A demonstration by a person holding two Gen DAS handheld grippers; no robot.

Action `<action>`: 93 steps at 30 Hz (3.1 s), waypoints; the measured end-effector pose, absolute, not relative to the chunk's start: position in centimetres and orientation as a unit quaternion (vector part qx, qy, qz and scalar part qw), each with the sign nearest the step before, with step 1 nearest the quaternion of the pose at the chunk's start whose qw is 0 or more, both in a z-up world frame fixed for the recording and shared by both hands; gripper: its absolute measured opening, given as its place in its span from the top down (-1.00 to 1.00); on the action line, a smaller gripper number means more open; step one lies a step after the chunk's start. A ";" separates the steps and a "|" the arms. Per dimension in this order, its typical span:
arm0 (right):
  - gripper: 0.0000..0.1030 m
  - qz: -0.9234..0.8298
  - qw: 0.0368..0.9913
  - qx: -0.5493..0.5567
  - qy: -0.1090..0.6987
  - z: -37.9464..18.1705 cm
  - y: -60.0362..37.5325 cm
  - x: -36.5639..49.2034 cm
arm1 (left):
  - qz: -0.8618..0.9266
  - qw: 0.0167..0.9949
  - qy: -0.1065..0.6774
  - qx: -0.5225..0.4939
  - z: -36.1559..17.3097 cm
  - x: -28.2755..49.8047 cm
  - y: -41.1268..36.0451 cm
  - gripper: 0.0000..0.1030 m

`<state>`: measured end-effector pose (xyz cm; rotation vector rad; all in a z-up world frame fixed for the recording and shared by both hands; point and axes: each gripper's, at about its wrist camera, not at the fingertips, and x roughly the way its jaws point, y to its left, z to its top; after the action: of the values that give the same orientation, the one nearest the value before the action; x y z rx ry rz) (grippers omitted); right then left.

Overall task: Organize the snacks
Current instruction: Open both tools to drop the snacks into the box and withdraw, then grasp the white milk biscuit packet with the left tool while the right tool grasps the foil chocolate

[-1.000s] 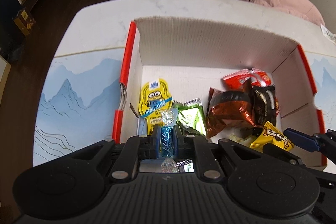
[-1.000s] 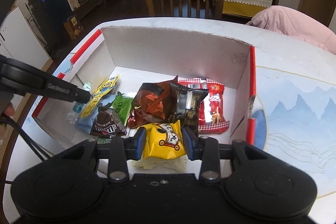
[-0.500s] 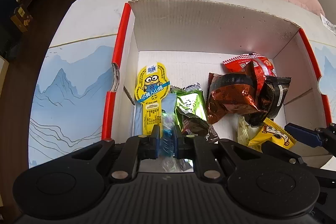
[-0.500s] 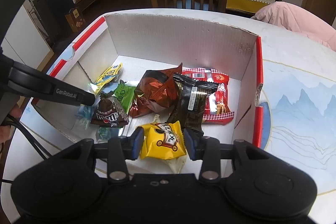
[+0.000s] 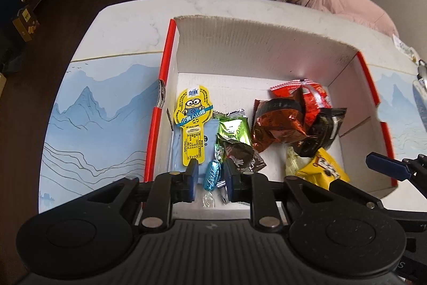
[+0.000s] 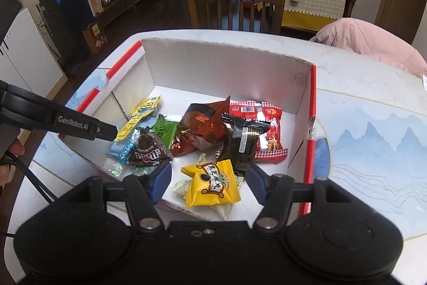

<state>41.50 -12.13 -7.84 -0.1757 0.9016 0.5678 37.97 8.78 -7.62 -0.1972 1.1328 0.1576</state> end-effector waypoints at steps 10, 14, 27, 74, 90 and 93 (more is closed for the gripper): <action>-0.59 0.279 0.877 -0.067 0.386 -4.8 -12.9 38.7 | 0.063 0.861 0.495 -0.095 -4.8 34.6 8.5 0.49; -0.76 0.285 0.883 -0.061 0.367 -3.6 -13.3 37.3 | 0.056 0.871 0.479 -0.098 -3.8 33.0 8.4 0.49; -0.99 0.290 0.895 -0.034 0.336 -2.0 -15.1 33.5 | 0.004 0.888 0.446 -0.113 -1.8 27.8 7.8 0.47; -0.99 0.282 0.849 -0.032 0.445 -11.7 -20.0 27.4 | -0.089 0.835 0.543 0.009 -15.1 23.3 3.3 -0.63; -0.97 0.285 0.840 -0.036 0.460 -12.4 -20.1 28.4 | -0.092 0.831 0.548 0.034 -16.2 24.1 2.9 -0.54; -0.97 0.289 0.838 -0.044 0.461 -12.6 -19.7 28.5 | -0.090 0.833 0.544 0.043 -16.1 24.1 2.8 -0.38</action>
<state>28.51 -19.71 -12.59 -0.0929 0.9753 0.6122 24.11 2.78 -16.10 0.0904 1.1519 -0.1910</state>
